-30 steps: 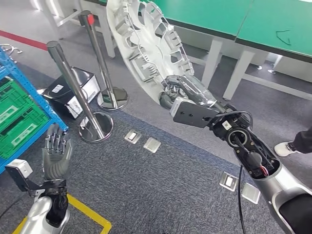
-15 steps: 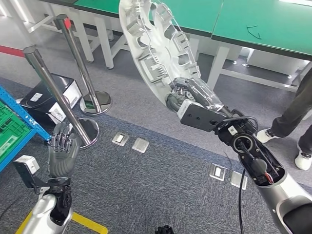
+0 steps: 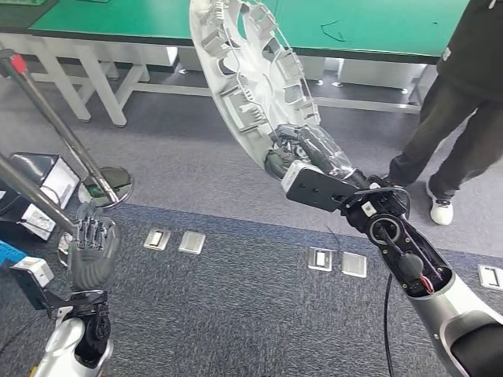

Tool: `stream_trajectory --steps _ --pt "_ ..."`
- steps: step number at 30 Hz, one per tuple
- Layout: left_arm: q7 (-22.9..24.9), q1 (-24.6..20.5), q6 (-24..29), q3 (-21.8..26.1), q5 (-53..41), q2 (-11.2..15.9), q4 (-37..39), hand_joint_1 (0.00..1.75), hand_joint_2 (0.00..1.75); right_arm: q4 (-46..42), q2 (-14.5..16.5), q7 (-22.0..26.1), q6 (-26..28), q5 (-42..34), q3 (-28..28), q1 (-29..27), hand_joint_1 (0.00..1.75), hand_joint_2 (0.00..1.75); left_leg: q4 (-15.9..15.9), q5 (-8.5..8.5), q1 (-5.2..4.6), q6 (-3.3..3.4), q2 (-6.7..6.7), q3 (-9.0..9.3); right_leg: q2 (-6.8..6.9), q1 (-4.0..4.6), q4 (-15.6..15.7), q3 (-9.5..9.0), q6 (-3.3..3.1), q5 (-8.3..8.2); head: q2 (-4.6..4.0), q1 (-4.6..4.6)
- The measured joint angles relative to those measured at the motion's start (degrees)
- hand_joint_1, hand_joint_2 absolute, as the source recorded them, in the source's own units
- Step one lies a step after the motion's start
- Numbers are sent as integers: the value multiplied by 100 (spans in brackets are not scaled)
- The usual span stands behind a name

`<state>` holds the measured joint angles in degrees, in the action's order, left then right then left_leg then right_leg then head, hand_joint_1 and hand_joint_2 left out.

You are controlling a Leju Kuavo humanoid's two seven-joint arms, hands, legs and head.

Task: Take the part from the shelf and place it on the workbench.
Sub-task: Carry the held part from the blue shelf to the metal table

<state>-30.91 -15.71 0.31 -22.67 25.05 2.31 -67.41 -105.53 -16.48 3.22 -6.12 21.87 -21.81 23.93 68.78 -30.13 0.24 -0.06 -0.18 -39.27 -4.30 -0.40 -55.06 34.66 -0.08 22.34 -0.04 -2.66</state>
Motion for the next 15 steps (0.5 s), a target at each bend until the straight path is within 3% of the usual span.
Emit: stream_trajectory --steps 1,3,4,6,7,9,10,12,13,14,15 --pt "0 -6 0 0 0 1 0 0 175 0 0 0 0 1 1 -3 175 175 -448 234 -3 41 -97 202 -78 -4 0 -1 4 -5 0 7" --pt "-3 -20 -9 0 -1 2 0 0 175 0 0 -2 7 7 7 -4 175 175 -1186 524 -3 102 -297 537 -214 -7 -3 21 33 -23 0 11" --pt "-11 -31 -32 0 -3 0 0 0 175 0 0 -10 27 22 13 -7 175 175 -1349 566 -11 115 -344 607 -274 -20 -2 42 59 -36 0 10" --pt "-35 -90 -111 -1 -23 -5 1 0 175 -1 0 -34 103 57 37 -20 175 175 -1419 580 -24 135 -249 626 -391 -40 22 79 132 -70 0 9" --pt "-45 -149 -153 -1 -37 -9 4 0 175 -1 -2 -44 142 71 56 -28 175 175 -1453 599 -20 156 -186 639 -350 -40 9 100 162 -64 0 7" --pt "-50 -284 -212 -1 -60 -14 11 0 175 -2 -7 -45 186 80 95 -27 175 175 -1535 640 3 208 -66 675 -36 -16 -274 238 216 118 0 -34" --pt "-49 -339 -232 -1 -62 -13 18 0 175 -2 -8 -42 199 86 111 -26 175 175 -1553 647 3 221 -4 687 169 -17 -618 391 238 306 0 -58" --pt "-48 -390 -252 0 -62 -7 33 0 175 -2 -9 -37 217 96 137 -24 175 175 -1556 643 -1 232 126 693 348 -45 -1432 769 295 670 0 -101" --pt "-47 -398 -253 0 -61 -4 43 0 175 -1 -9 -39 222 101 149 -27 175 175 -1554 637 0 227 197 695 371 -66 -1671 880 320 733 0 -115" --pt "-46 -401 -254 0 -61 -3 52 0 175 -1 -9 -44 226 103 162 -29 175 175 -1550 628 1 216 265 699 387 -85 -1678 876 340 683 0 -134" --pt "-46 -405 -255 0 -61 -5 58 0 175 0 -9 -47 229 103 172 -30 175 175 -1541 614 4 199 331 706 422 -102 -1447 750 358 536 0 -154"
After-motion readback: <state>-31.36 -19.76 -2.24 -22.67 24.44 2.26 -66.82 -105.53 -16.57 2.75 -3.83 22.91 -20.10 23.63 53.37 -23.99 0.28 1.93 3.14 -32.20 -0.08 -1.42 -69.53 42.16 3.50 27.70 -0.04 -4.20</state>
